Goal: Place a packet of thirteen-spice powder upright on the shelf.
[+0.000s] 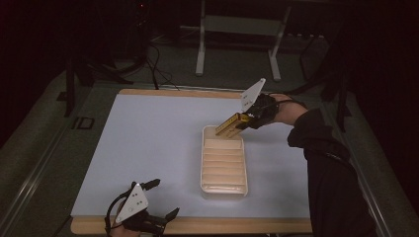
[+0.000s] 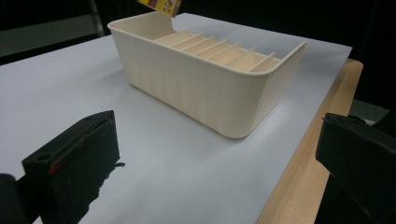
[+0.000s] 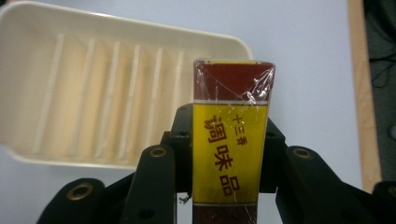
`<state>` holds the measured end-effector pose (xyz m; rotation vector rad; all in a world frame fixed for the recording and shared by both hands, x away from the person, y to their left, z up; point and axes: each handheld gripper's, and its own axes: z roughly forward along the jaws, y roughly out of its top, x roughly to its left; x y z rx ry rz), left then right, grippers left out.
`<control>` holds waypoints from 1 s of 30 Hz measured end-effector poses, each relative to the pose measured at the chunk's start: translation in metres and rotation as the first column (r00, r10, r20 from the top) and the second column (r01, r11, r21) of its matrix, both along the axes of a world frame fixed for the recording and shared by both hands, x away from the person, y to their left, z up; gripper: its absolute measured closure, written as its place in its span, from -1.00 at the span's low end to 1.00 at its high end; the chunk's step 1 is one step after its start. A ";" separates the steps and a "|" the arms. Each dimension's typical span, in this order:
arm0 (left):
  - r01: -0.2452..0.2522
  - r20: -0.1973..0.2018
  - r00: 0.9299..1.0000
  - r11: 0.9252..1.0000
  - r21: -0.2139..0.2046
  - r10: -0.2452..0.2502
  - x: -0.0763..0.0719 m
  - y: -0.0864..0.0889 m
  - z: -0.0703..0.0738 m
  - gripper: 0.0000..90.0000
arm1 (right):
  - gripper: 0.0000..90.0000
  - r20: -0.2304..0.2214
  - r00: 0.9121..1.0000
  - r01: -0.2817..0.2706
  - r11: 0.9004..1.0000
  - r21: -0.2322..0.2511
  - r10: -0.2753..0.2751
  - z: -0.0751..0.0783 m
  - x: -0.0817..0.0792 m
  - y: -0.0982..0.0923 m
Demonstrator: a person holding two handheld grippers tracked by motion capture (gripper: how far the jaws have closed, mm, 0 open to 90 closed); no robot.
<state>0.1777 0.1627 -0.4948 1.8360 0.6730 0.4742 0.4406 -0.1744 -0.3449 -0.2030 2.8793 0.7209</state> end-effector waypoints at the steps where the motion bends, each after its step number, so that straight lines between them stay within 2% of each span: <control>1: 0.000 0.000 1.000 1.000 -0.001 0.000 0.000 0.000 0.000 -1.00 | 0.51 0.007 1.000 -0.002 1.000 0.005 0.002 -0.002 0.002 -0.001; 5: 0.001 -0.003 1.000 1.000 -0.001 -0.001 0.000 0.000 0.000 -1.00 | 0.51 -0.008 1.000 -0.006 1.000 -0.003 0.006 -0.010 0.007 -0.001; 13: 0.004 -0.006 1.000 1.000 -0.002 -0.004 0.000 0.000 -0.001 -1.00 | 0.51 -0.008 1.000 0.004 0.999 -0.036 -0.004 -0.031 0.017 0.003; 21: -0.003 -0.003 1.000 1.000 0.002 0.003 0.000 0.000 -0.001 -1.00 | 0.50 -0.047 0.999 0.016 0.997 -0.077 -0.019 -0.049 0.025 0.012; 30: 0.005 -0.005 1.000 1.000 0.002 -0.005 0.000 0.000 -0.001 -1.00 | 0.50 -0.107 0.994 0.014 0.991 -0.135 -0.028 -0.071 0.034 0.033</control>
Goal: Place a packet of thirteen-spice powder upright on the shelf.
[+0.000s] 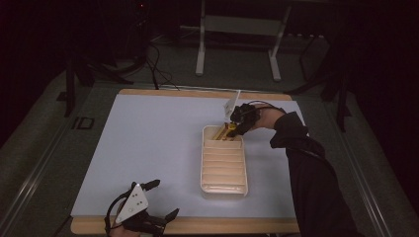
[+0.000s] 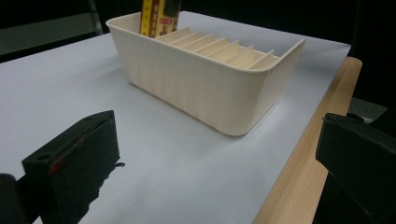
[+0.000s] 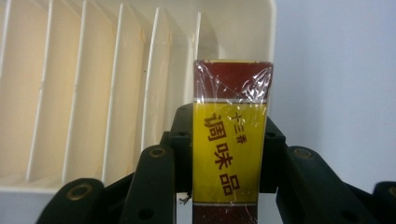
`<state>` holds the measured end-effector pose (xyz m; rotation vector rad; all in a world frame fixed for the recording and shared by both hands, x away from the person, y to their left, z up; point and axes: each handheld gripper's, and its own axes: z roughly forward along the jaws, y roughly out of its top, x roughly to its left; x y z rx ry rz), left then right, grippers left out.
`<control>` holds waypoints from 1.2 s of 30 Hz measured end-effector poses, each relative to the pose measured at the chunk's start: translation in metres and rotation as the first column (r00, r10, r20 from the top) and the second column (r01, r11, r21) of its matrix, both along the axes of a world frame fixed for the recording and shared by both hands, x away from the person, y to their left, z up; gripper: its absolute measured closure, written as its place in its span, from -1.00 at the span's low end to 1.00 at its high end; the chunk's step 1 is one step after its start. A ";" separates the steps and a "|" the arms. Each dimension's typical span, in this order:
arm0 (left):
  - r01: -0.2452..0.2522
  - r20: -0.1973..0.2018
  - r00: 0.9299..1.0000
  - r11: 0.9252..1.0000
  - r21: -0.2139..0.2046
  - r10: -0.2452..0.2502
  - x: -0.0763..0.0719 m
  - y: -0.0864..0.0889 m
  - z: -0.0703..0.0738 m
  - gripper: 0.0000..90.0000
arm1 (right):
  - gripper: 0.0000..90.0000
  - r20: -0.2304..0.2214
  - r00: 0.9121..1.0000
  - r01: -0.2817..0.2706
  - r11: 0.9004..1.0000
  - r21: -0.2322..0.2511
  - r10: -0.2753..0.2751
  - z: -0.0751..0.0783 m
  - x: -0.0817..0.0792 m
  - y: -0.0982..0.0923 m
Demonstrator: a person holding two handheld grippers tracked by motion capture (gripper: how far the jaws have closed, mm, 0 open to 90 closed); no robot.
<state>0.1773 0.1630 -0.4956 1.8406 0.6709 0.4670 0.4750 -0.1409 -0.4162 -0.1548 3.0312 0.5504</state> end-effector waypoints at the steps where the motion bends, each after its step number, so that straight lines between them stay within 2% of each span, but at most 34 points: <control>1: 0.002 -0.001 1.000 1.000 0.000 -0.002 0.000 0.000 0.000 -1.00 | 0.50 -0.006 1.000 -0.005 1.000 -0.007 0.005 -0.002 0.000 0.002; 6: 0.007 -0.002 1.000 1.000 -0.001 -0.007 0.001 -0.001 0.000 -1.00 | 0.50 -0.023 1.000 -0.001 1.000 0.021 0.001 -0.005 0.002 0.011; 10: 0.007 -0.002 1.000 1.000 -0.001 -0.007 0.001 -0.001 0.000 -1.00 | 0.48 -0.038 0.999 0.024 0.999 0.023 -0.024 -0.006 0.004 0.016; 14: 0.008 -0.001 1.000 1.000 0.003 -0.008 0.000 -0.001 0.000 -1.00 | 0.32 -0.038 0.998 0.046 0.998 0.034 -0.045 -0.004 0.003 0.019; 15: 0.008 -0.001 1.000 1.000 0.003 -0.008 0.000 -0.001 0.000 -1.00 | 0.32 -0.037 0.998 0.046 0.997 0.057 -0.044 -0.003 0.003 0.018; 17: 0.008 -0.001 1.000 1.000 0.005 -0.008 0.001 -0.001 0.000 -1.00 | 0.23 -0.037 0.998 0.056 0.996 0.069 -0.054 0.003 0.002 0.015; 26: 0.005 -0.002 1.000 1.000 0.008 -0.005 0.001 -0.002 -0.001 -1.00 | 0.06 -0.023 0.993 0.116 0.991 0.062 -0.115 0.011 -0.005 0.000; 30: 0.007 -0.003 1.000 1.000 0.015 -0.007 0.001 -0.002 -0.001 -1.00 | -0.20 -0.020 0.984 0.178 0.982 0.063 -0.177 0.018 -0.009 -0.011; 31: 0.007 -0.003 1.000 1.000 0.014 -0.007 0.001 -0.003 -0.001 -1.00 | -0.28 -0.019 0.979 0.205 0.977 0.059 -0.204 0.019 -0.010 -0.013; 32: 0.007 -0.003 1.000 1.000 0.014 -0.007 0.001 -0.003 -0.001 -1.00 | -0.28 -0.019 0.979 0.205 0.977 0.059 -0.204 0.019 -0.010 -0.013; 33: 0.007 -0.003 1.000 1.000 0.015 -0.007 0.001 -0.003 -0.001 -1.00 | -0.31 -0.028 0.974 0.226 0.972 0.063 -0.225 0.021 -0.010 -0.016; 34: 0.007 -0.003 1.000 1.000 0.014 -0.007 0.001 -0.003 -0.001 -1.00 | -0.43 -0.027 0.961 0.278 0.958 0.075 -0.277 0.022 -0.012 -0.021; 36: 0.006 -0.003 1.000 1.000 0.015 -0.006 0.001 -0.002 -0.001 -1.00 | -0.53 -0.020 0.950 0.312 0.946 0.090 -0.312 0.022 -0.015 -0.027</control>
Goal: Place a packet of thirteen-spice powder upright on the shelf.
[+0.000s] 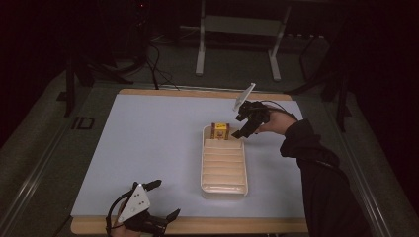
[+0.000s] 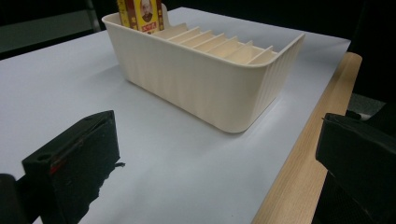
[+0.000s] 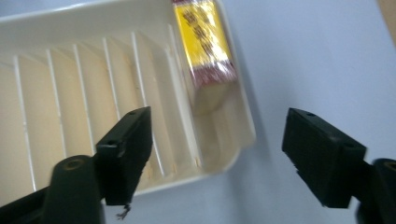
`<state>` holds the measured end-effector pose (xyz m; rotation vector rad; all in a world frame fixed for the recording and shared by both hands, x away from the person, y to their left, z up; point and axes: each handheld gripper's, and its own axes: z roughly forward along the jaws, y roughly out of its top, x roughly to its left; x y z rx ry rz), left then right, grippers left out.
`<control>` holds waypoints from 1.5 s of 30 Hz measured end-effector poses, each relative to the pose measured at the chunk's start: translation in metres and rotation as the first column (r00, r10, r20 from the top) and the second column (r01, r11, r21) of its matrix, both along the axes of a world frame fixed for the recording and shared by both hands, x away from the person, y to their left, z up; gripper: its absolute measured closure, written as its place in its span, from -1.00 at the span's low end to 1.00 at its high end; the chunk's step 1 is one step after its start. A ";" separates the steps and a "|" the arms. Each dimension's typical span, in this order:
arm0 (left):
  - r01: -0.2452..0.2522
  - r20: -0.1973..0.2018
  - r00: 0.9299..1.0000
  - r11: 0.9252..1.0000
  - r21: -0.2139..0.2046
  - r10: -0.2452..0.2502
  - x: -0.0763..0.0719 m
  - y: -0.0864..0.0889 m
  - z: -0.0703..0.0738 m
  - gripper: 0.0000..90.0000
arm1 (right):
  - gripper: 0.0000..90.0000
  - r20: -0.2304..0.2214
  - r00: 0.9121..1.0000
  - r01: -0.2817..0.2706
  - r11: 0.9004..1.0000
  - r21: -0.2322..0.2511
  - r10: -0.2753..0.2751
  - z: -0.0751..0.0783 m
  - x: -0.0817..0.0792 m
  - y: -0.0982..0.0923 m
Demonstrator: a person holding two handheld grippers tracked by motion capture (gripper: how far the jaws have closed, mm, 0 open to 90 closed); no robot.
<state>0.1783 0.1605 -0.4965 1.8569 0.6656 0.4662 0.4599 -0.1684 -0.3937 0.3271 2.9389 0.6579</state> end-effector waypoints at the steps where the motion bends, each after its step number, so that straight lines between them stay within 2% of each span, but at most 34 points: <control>1: 0.000 0.000 1.000 1.000 0.000 0.000 0.000 0.000 0.000 -1.00 | -0.57 0.001 1.000 0.021 1.000 0.011 -0.021 0.000 -0.002 -0.003; 3: -0.001 0.000 1.000 1.000 -0.001 0.001 0.000 0.000 0.000 -1.00 | -0.57 0.001 1.000 0.021 1.000 0.011 -0.021 0.000 -0.002 -0.003; 4: 0.000 -0.001 1.000 1.000 0.003 0.000 0.000 0.000 0.000 -1.00 | -0.66 0.002 0.998 0.063 0.998 0.012 -0.063 -0.003 -0.006 -0.012; 9: -0.001 -0.004 1.000 1.000 0.004 0.001 0.001 -0.001 -0.001 -1.00 | -0.74 -0.040 0.992 0.123 0.992 0.040 -0.121 -0.010 -0.010 -0.030; 12: 0.002 -0.006 1.000 1.000 0.008 -0.002 0.002 -0.002 -0.001 -1.00 | -0.74 -0.049 0.984 0.175 0.982 0.070 -0.171 -0.017 -0.013 -0.042; 14: 0.004 -0.008 1.000 1.000 0.009 -0.004 0.002 -0.002 -0.001 -1.00 | -0.74 -0.050 0.976 0.216 0.972 0.096 -0.212 -0.020 -0.016 -0.050; 16: 0.004 -0.009 1.000 1.000 0.007 -0.004 0.002 -0.002 -0.001 -1.00 | -0.74 -0.018 0.967 0.253 0.962 0.105 -0.253 -0.024 -0.021 -0.056; 18: 0.003 -0.009 1.000 1.000 0.006 -0.002 0.002 -0.002 -0.001 -1.00 | -0.72 0.005 0.955 0.292 0.947 0.135 -0.296 -0.028 -0.027 -0.062; 19: 0.003 -0.010 1.000 1.000 0.007 -0.003 0.002 -0.002 -0.001 -1.00 | -0.70 0.010 0.946 0.319 0.936 0.146 -0.324 -0.030 -0.029 -0.066; 21: 0.005 -0.010 1.000 1.000 0.007 -0.005 0.002 -0.002 -0.001 -1.00 | -0.70 0.006 0.936 0.346 0.920 0.181 -0.353 -0.034 -0.036 -0.072; 23: 0.006 -0.009 1.000 1.000 0.009 -0.005 0.002 -0.003 -0.001 -1.00 | -0.70 -0.008 0.920 0.386 0.900 0.202 -0.393 -0.039 -0.041 -0.080; 28: 0.005 -0.010 1.000 1.000 0.008 -0.005 0.002 -0.003 -0.001 -1.00 | -0.70 -0.007 0.885 0.455 0.863 0.222 -0.465 -0.047 -0.056 -0.094; 30: 0.005 -0.009 1.000 1.000 0.009 -0.005 0.002 -0.003 -0.001 -1.00 | -0.70 -0.003 0.870 0.480 0.843 0.243 -0.494 -0.048 -0.062 -0.099; 32: 0.006 -0.009 1.000 1.000 0.009 -0.006 0.002 -0.003 -0.001 -1.00 | -0.69 -0.015 0.851 0.508 0.816 0.274 -0.525 -0.048 -0.070 -0.105; 33: 0.006 -0.009 1.000 1.000 0.009 -0.006 0.002 -0.003 -0.001 -1.00 | -0.69 -0.015 0.851 0.508 0.816 0.274 -0.525 -0.048 -0.070 -0.105; 34: 0.007 -0.008 1.000 1.000 0.009 -0.007 0.001 -0.003 -0.001 -1.00 | -0.69 -0.023 0.846 0.516 0.808 0.285 -0.533 -0.048 -0.073 -0.107; 35: 0.007 -0.008 1.000 1.000 0.009 -0.007 0.002 -0.003 -0.001 -1.00 | -0.69 -0.026 0.836 0.529 0.793 0.302 -0.548 -0.049 -0.081 -0.113; 37: 0.008 -0.008 1.000 1.000 0.009 -0.008 0.002 -0.003 -0.001 -1.00 | -0.69 -0.013 0.827 0.537 0.784 0.312 -0.562 -0.050 -0.088 -0.117; 42: 0.008 -0.008 1.000 1.000 0.010 -0.008 0.002 -0.003 -0.001 -1.00 | -0.69 -0.015 0.815 0.550 0.765 0.336 -0.579 -0.056 -0.105 -0.126; 43: 0.009 -0.008 1.000 1.000 0.010 -0.009 0.001 -0.003 -0.001 -1.00 | -0.69 -0.004 0.810 0.552 0.760 0.341 -0.587 -0.057 -0.108 -0.127; 45: 0.009 -0.010 1.000 1.000 0.013 -0.009 0.001 -0.004 -0.001 -1.00 | -0.69 -0.009 0.809 0.553 0.755 0.353 -0.588 -0.060 -0.114 -0.129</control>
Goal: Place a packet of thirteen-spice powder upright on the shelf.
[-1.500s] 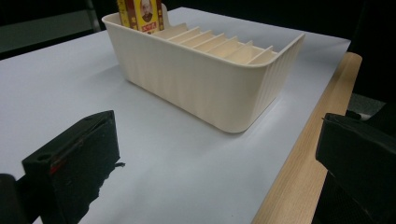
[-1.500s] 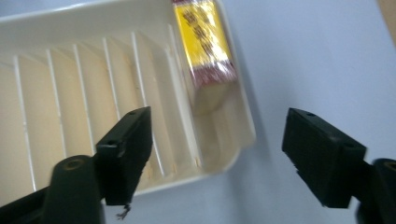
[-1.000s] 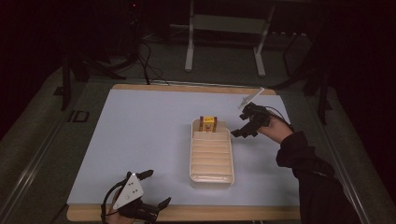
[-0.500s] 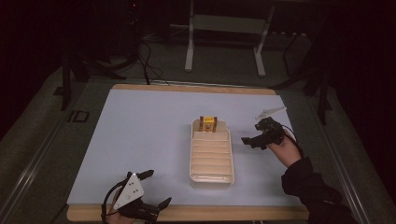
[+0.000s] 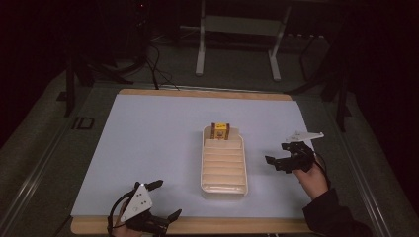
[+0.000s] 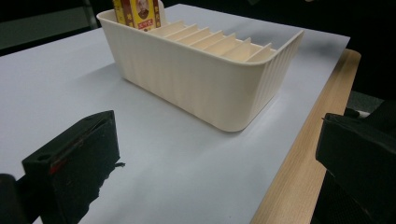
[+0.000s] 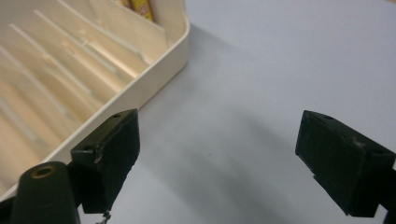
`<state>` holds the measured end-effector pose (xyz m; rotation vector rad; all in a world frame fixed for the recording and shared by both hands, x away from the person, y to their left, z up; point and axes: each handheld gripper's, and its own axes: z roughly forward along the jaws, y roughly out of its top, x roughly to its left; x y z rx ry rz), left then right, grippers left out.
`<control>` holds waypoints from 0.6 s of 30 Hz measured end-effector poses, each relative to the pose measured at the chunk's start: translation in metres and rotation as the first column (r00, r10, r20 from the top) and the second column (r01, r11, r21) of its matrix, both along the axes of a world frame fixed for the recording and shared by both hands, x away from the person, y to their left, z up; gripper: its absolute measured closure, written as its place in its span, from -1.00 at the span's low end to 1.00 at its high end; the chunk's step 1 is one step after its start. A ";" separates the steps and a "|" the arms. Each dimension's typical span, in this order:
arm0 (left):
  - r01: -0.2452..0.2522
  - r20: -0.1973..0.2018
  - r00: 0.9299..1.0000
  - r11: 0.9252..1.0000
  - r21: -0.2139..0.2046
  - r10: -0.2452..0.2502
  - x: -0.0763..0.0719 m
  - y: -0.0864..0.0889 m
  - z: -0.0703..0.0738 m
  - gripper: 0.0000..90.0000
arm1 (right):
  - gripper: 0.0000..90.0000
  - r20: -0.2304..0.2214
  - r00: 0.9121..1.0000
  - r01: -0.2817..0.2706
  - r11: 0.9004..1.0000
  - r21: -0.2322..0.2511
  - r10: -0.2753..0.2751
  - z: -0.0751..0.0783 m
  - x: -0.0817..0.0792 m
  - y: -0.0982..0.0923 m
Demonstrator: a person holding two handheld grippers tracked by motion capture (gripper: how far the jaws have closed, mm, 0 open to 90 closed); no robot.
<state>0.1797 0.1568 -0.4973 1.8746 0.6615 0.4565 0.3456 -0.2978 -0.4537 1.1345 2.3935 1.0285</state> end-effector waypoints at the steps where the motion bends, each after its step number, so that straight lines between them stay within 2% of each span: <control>1: 0.001 0.000 1.000 1.000 0.000 -0.001 0.000 0.000 0.000 -1.00 | -0.69 0.007 1.000 0.002 1.000 -0.001 -0.002 -0.002 -0.003 -0.001; 7: 0.000 0.001 1.000 1.000 -0.003 0.000 0.000 0.000 0.000 -1.00 | -0.69 0.043 0.999 0.031 1.000 0.002 -0.031 -0.008 -0.020 -0.005; 10: 0.000 0.002 1.000 1.000 -0.003 0.000 0.000 0.000 0.000 -1.00 | -0.69 0.033 0.999 0.035 0.999 0.018 -0.036 -0.012 -0.027 -0.008; 15: 0.001 0.001 1.000 1.000 -0.004 -0.001 -0.001 0.000 0.000 -1.00 | -0.69 0.028 0.999 0.030 1.000 -0.006 -0.029 -0.018 -0.037 -0.008; 18: 0.001 0.001 1.000 1.000 -0.005 -0.001 -0.001 0.000 0.000 -1.00 | -0.69 0.035 0.999 0.034 0.999 0.001 -0.034 -0.017 -0.041 -0.011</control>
